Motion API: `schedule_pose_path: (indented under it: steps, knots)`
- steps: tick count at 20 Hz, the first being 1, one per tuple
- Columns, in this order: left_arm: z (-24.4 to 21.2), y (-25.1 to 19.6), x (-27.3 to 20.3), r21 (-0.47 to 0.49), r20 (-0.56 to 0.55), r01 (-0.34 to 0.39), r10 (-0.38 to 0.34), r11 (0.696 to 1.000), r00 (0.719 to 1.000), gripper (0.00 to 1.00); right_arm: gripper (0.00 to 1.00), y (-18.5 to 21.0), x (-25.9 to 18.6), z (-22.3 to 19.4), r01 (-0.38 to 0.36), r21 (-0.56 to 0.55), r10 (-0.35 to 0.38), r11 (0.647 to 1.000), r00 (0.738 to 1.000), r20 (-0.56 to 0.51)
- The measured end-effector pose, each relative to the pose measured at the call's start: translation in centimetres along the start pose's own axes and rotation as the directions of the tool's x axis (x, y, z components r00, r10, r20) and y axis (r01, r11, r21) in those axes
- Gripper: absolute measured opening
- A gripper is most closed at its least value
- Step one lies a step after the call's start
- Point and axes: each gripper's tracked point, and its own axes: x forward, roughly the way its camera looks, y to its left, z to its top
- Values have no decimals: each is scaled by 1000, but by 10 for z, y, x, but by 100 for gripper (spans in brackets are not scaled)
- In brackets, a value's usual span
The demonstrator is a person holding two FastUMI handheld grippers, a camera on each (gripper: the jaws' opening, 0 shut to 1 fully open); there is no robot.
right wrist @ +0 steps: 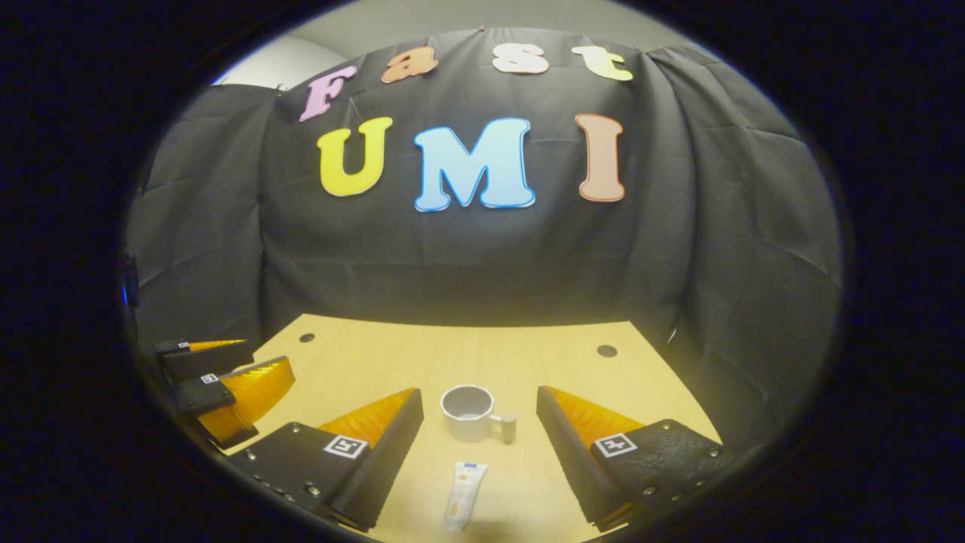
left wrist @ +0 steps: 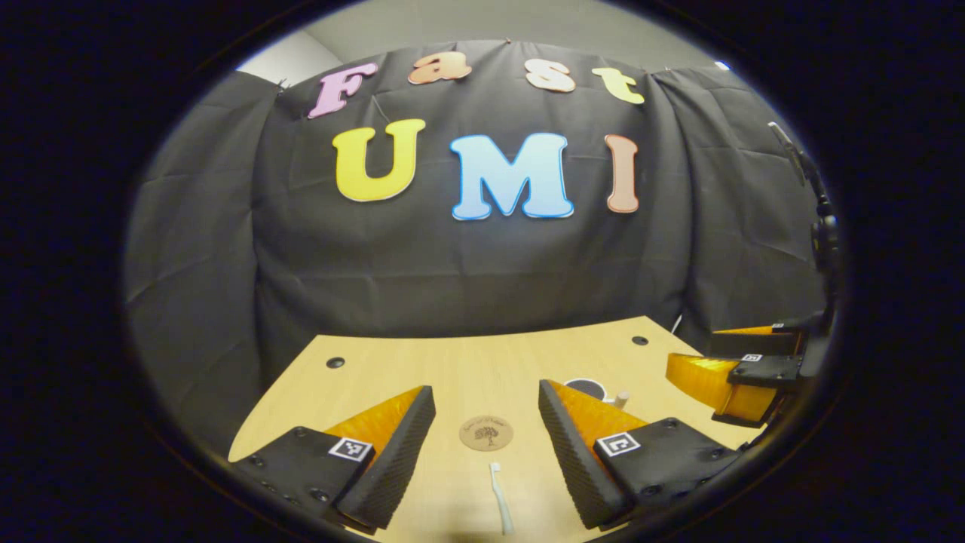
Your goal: Put the toothbrush and toothpaste on the desktop into the cup, then pick up the cup and place it on the coaster on the desktop.
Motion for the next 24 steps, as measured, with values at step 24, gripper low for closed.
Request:
schedule_pose_path:
  steps: [24]
  knots:
    - [-214,-9,37,-108,-571,-10,-53,994,819,94,94,13,47,-174,-17,109,78,994,811,-580]
